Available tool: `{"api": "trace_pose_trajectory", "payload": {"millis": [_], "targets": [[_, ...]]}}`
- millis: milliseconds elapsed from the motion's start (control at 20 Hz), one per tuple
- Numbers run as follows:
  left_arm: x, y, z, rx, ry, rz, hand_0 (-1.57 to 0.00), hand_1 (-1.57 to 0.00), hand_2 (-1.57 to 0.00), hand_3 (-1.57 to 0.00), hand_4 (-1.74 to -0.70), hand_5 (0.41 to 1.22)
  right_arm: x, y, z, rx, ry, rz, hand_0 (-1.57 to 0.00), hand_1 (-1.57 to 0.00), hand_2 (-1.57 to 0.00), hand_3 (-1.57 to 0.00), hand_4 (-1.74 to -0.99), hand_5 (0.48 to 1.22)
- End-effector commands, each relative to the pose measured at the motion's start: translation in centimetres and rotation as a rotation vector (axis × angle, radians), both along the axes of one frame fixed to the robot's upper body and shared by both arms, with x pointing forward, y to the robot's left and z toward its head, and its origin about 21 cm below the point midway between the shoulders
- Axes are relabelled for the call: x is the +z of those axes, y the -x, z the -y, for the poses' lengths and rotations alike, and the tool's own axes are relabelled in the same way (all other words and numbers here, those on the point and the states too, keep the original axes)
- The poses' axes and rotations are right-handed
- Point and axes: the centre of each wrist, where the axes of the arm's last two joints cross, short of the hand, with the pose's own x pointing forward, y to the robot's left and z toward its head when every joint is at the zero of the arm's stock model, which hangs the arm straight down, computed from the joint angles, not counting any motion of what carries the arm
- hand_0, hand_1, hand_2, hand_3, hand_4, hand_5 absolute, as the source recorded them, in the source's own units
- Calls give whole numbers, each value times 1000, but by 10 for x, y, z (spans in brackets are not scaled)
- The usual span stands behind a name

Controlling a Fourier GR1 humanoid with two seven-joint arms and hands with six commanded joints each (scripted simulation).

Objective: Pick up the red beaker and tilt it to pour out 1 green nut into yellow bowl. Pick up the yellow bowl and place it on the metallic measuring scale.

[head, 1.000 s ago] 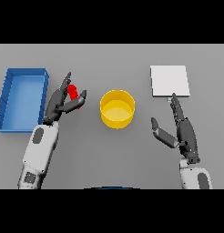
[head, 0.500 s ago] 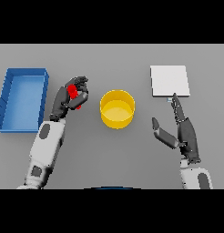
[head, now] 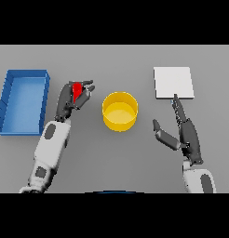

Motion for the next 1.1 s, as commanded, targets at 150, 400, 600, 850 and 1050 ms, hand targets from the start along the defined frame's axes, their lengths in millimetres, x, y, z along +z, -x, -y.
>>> {"api": "trace_pose_trajectory", "payload": {"millis": [150, 400, 600, 850, 1050], "targets": [[13, -2, -5, 8, -17, 56, -1522, -1523, -1524, -1523, -1692, 1100, -2, 1, -1, -12, 21, -1, 1, 1, 1, 1, -1254, 667], [55, -7, 3, -44, -157, 129, -1555, -1555, -1556, -1555, -1725, 1107, -1, 2, -2, -9, 35, 25, 1, 1, 1, 1, -1249, 679], [76, -9, 10, -176, -427, 144, -1563, -1563, -1563, -1563, -1733, 1119, 2, 5, -2, -20, 51, 21, 1, 1, 1, 1, -1243, 694], [85, -6, -4, -231, -562, 163, -1564, -1565, -1565, -1565, -1734, 1112, 2, 7, 2, -20, 56, -3, 1, 1, 1, 1, -1248, 711], [95, -12, 13, -330, -903, 242, -1568, -1568, -1568, -1568, -1738, 1137, 2, 7, -3, -5, 53, 12, 1, 1, 1, 1, -1266, 720]]}}
